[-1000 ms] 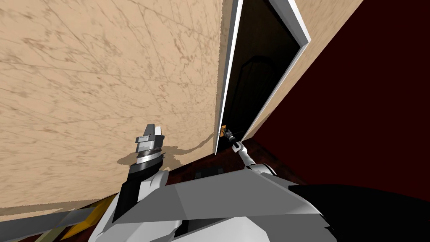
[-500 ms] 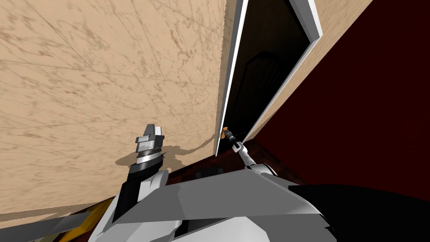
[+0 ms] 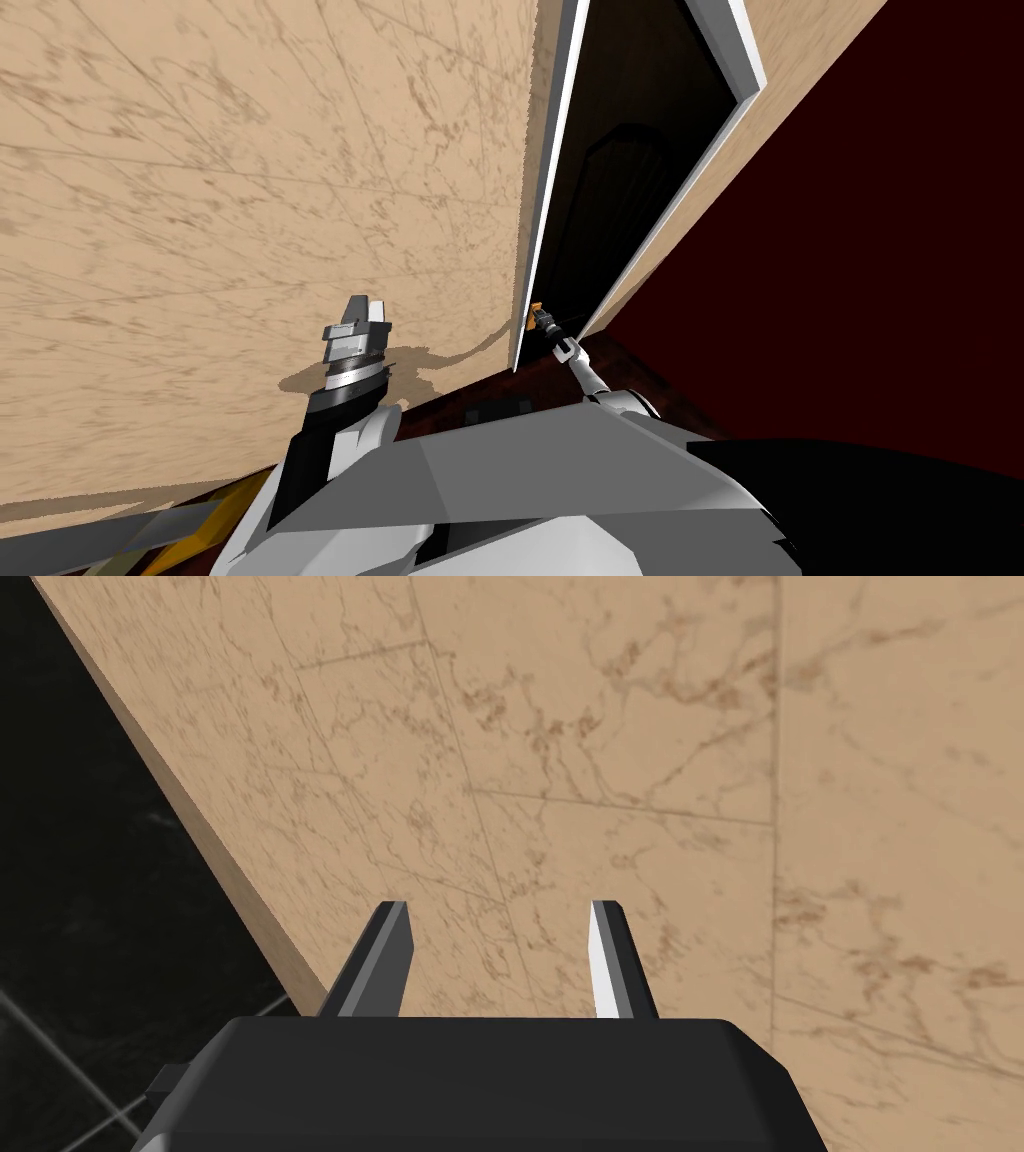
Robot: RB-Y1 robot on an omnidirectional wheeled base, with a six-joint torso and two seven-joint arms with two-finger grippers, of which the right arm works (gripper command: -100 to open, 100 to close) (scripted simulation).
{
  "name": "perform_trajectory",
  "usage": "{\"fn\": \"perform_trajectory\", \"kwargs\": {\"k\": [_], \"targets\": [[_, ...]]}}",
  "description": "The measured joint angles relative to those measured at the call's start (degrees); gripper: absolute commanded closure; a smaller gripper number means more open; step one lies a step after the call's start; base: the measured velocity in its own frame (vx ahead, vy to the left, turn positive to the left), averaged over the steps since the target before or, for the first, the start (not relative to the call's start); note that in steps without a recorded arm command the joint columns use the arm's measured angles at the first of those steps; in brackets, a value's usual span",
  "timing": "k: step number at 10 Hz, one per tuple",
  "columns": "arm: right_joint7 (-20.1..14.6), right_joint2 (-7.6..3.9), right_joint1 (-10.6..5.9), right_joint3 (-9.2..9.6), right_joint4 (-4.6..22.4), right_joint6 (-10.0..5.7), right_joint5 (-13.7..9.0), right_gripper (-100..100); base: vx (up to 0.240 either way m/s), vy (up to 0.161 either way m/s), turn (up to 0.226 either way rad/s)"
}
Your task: Pull the door open
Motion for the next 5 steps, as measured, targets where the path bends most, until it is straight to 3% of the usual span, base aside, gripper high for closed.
{"fn": "perform_trajectory", "kwargs": {"k": [5], "targets": [[-5.92, -0.12, -0.40, 0.52, 0.24, 0.18, -3.00, 100, -0.044, -0.037, 0.063]]}}
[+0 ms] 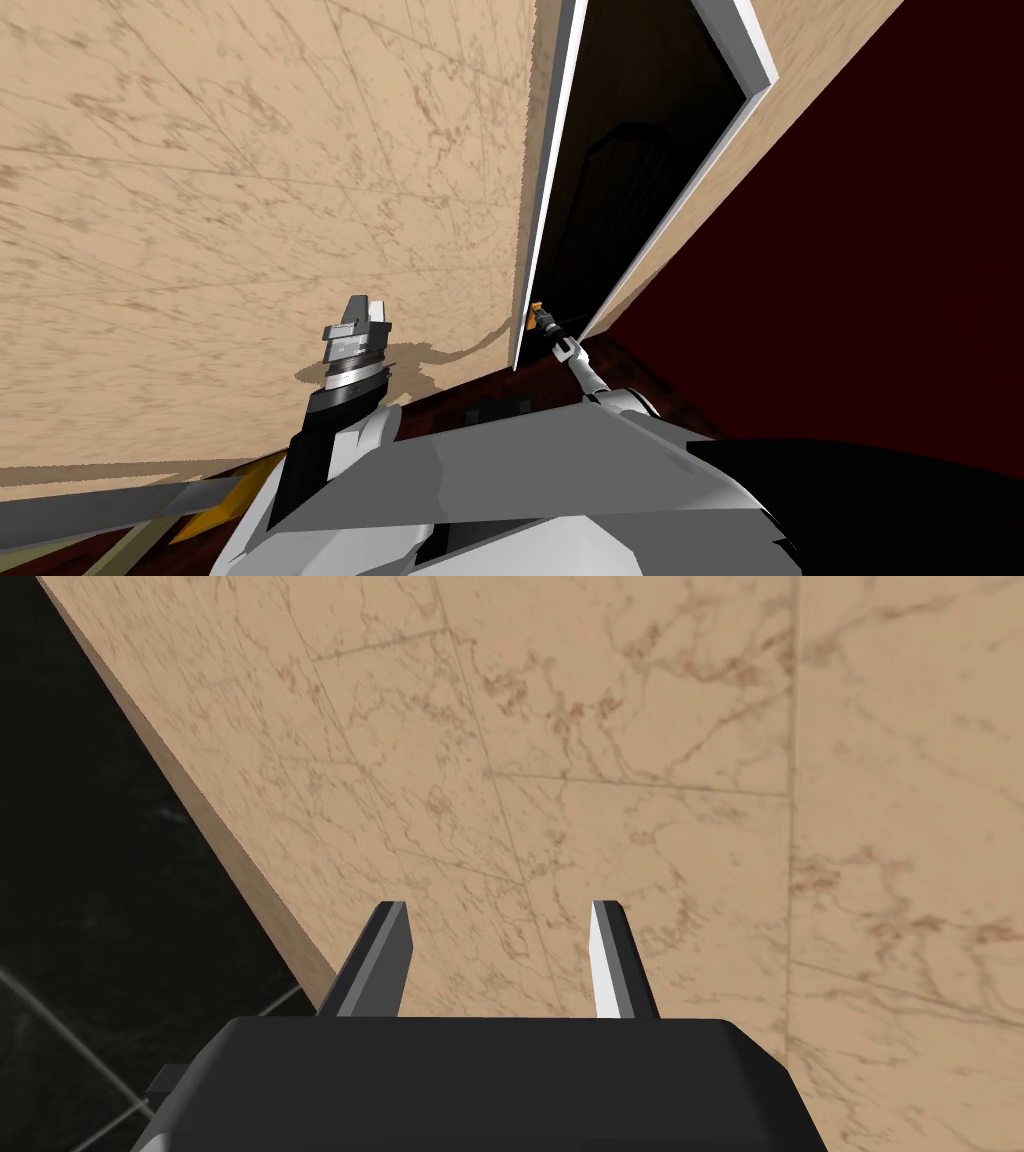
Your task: Pull the door open
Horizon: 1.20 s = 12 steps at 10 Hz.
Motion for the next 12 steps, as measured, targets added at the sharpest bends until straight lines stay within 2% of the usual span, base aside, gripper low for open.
{"fn": "perform_trajectory", "kwargs": {"k": [12], "targets": [[-16.62, -0.38, -0.89, 1.70, 1.04, 0.45, -9.69, 100, -0.047, -0.042, 0.067]]}}
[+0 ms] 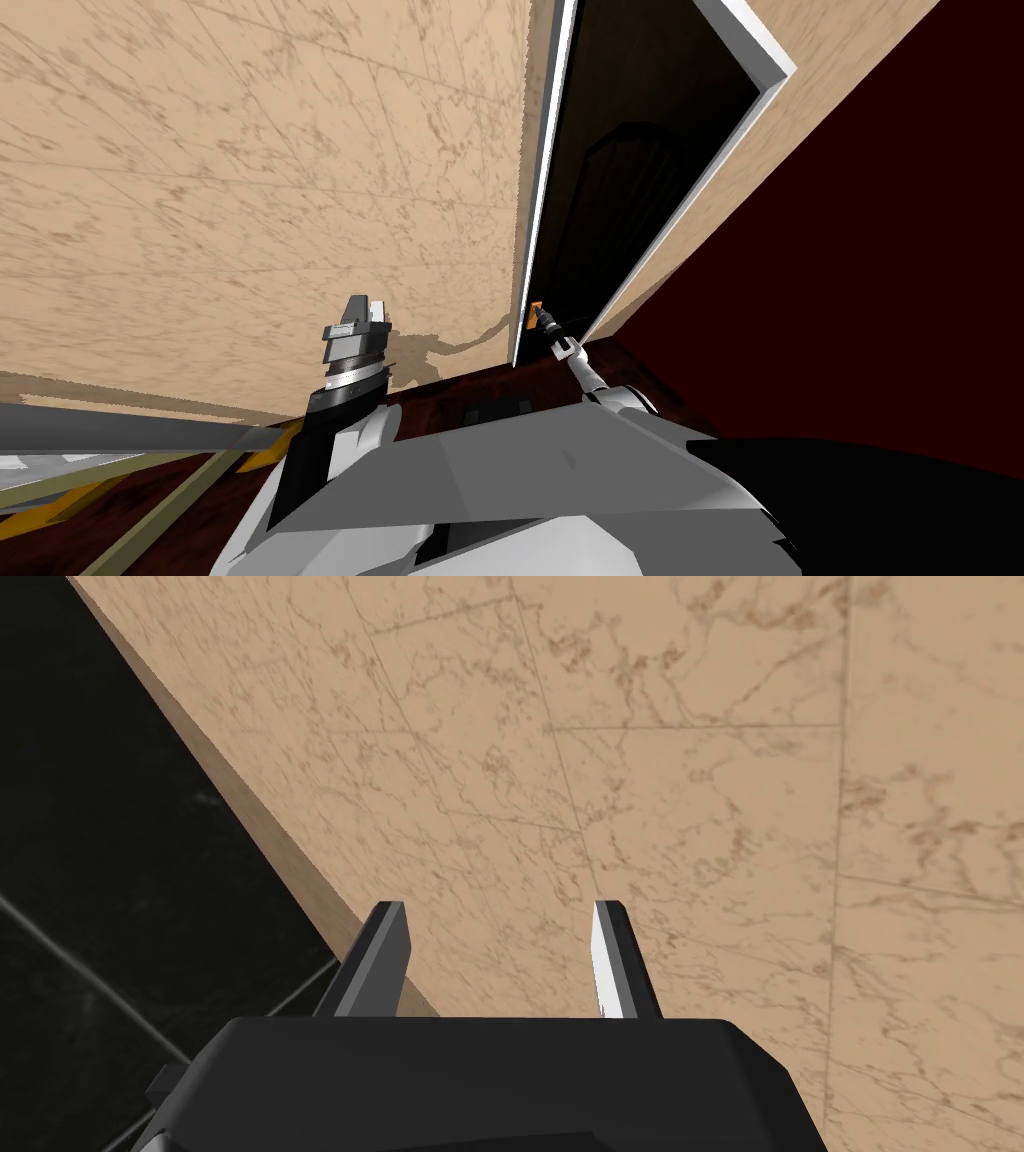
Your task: Pull the door open
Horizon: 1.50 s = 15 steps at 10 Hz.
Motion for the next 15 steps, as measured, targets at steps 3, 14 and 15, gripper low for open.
{"fn": "perform_trajectory", "kwargs": {"k": [3, 14, 15], "targets": [[-4.00, -0.14, -0.12, 0.43, 0.12, 0.19, -2.53, 100, -0.053, -0.048, 0.078], [-19.24, -0.71, -0.99, 2.30, 1.21, 0.81, -13.04, 100, -0.053, -0.042, 0.075], [-20.72, -0.84, -0.88, 2.47, 1.15, 0.80, -14.20, 100, -0.077, -0.050, 0.101]]}}
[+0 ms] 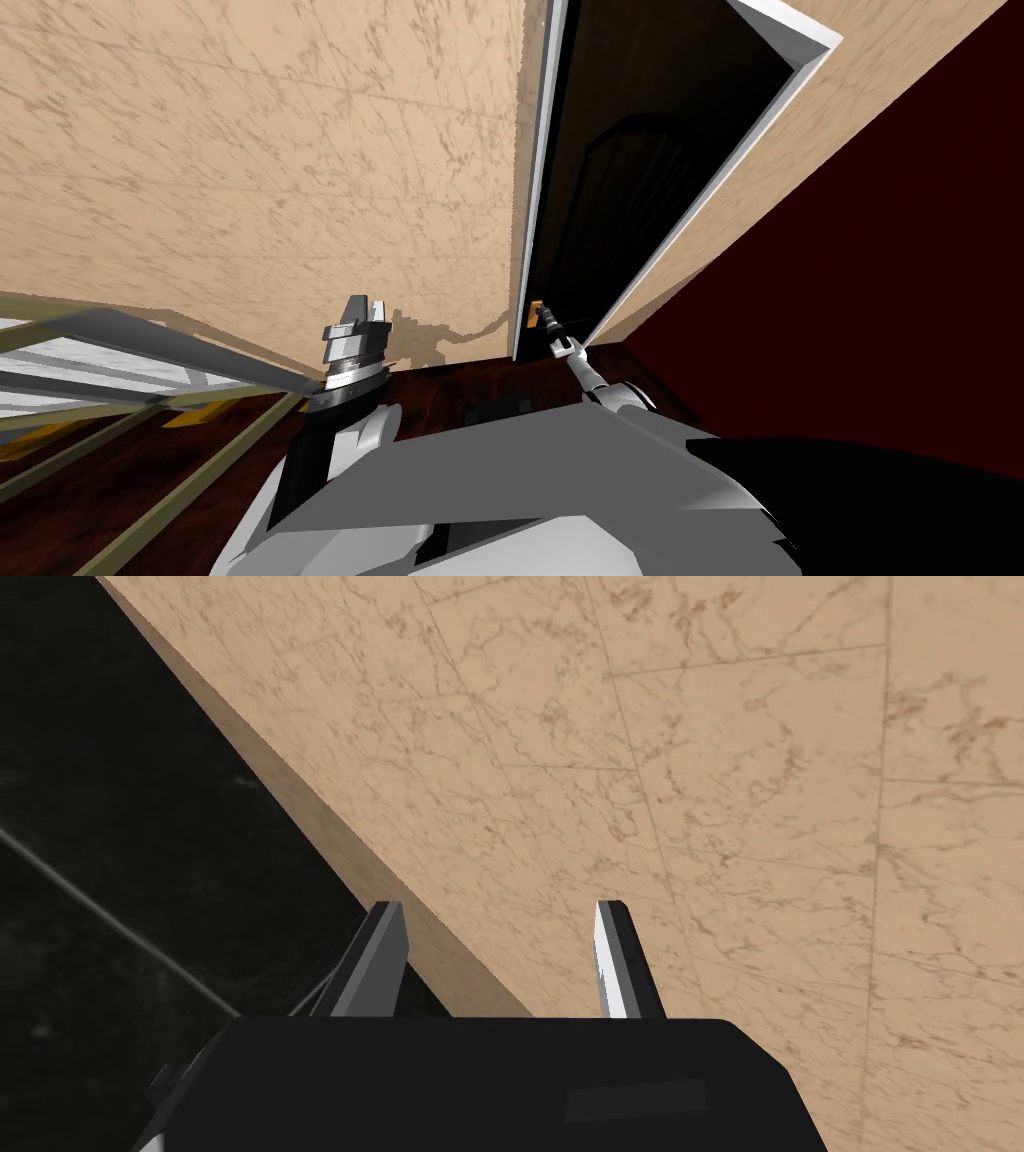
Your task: Pull the door open
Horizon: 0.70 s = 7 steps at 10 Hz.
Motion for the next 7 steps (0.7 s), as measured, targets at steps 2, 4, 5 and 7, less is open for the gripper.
{"fn": "perform_trajectory", "kwargs": {"k": [2, 4, 5, 7], "targets": [[-3.02, -0.12, -0.21, 0.45, 0.19, 0.25, -2.37, 100, -0.064, -0.056, 0.107], [-6.30, -0.35, -0.88, 0.88, 1.26, 0.16, -5.24, 100, -0.072, -0.057, 0.097], [-7.66, -0.23, -0.53, 1.09, 0.68, 0.41, -6.01, 100, -0.071, -0.043, 0.064], [-10.52, -0.39, -0.49, 1.54, 0.79, 0.60, -7.91, 100, -0.049, -0.031, 0.080]]}}
